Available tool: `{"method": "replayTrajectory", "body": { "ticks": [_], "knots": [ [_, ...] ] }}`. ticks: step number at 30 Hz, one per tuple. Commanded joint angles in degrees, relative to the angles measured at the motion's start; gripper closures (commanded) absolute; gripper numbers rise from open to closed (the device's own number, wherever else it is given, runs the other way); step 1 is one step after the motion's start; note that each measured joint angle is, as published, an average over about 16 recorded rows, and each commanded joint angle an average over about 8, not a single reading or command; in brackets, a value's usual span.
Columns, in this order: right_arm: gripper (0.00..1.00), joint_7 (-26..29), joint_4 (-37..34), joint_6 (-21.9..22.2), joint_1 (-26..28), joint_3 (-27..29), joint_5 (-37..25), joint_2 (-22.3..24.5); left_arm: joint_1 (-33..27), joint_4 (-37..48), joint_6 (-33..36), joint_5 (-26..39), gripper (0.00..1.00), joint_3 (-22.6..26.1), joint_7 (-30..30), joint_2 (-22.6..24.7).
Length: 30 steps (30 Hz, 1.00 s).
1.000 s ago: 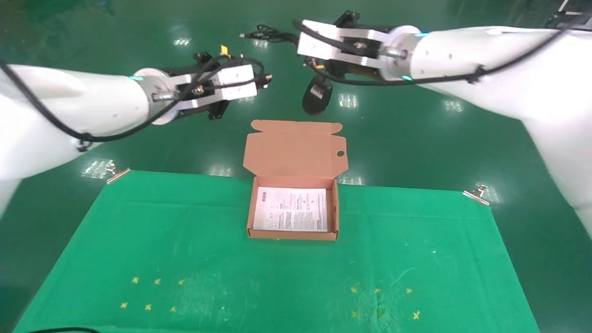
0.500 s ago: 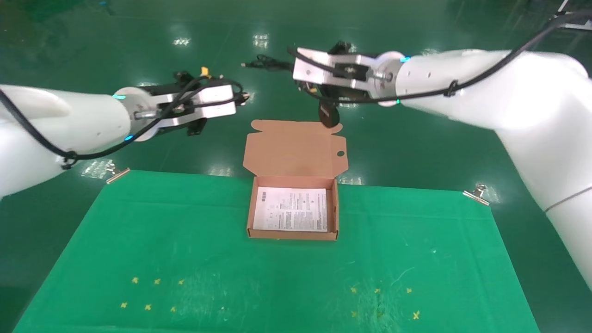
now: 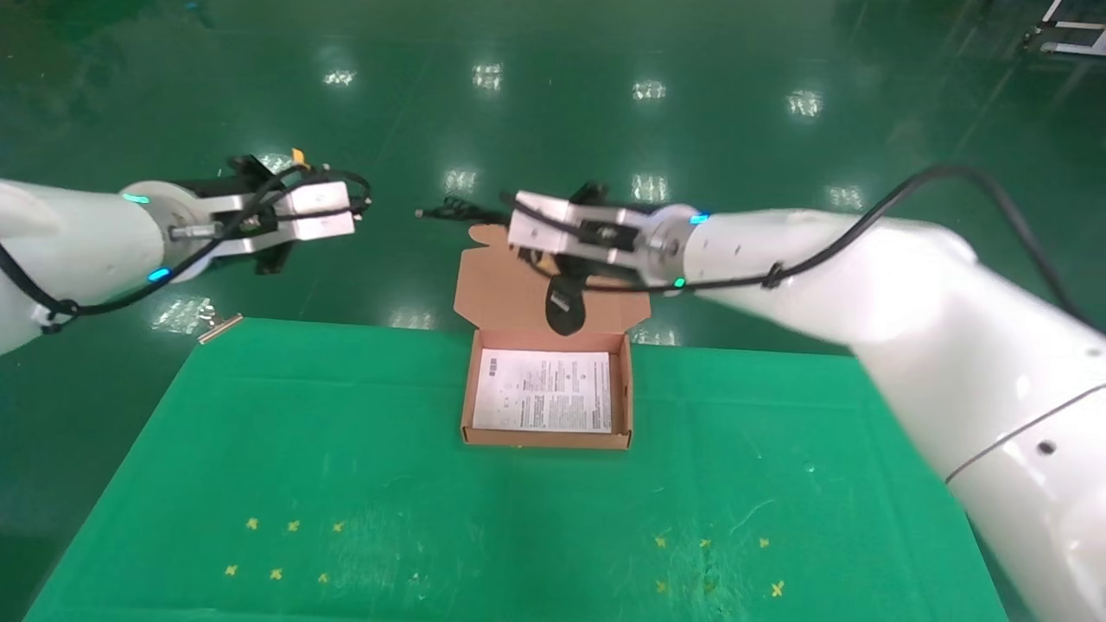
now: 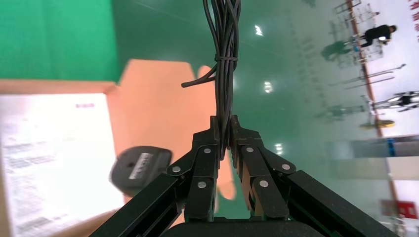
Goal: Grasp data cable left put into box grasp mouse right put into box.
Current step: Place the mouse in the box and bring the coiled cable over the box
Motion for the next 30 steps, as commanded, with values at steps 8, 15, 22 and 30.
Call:
{"method": "replayTrajectory", "body": {
  "ticks": [8, 15, 22, 30],
  "knots": [
    [1.00, 2.1, 0.2, 3.7, -2.7, -8.1, 8.1, -0.5, -0.1, -0.4, 1.0, 1.3, 1.00, 0.1, -0.8, -0.1],
    [1.00, 4.8, -1.1, 7.5, -4.3, -12.7, 17.0, -0.5, -0.1, -0.4, 1.0, 1.3, 1.00, 0.2, -0.8, -0.1],
    [1.00, 6.5, -7.5, 10.2, -5.6, -15.6, 23.0, -0.3, -0.1, -0.4, 1.0, 1.3, 1.00, 0.2, -0.8, -0.1],
    [1.00, 7.0, -11.9, 8.5, -6.6, -18.9, 26.8, -0.3, -0.1, -0.4, 1.0, 1.2, 1.00, 0.3, -0.9, -0.1]
  ]
}}
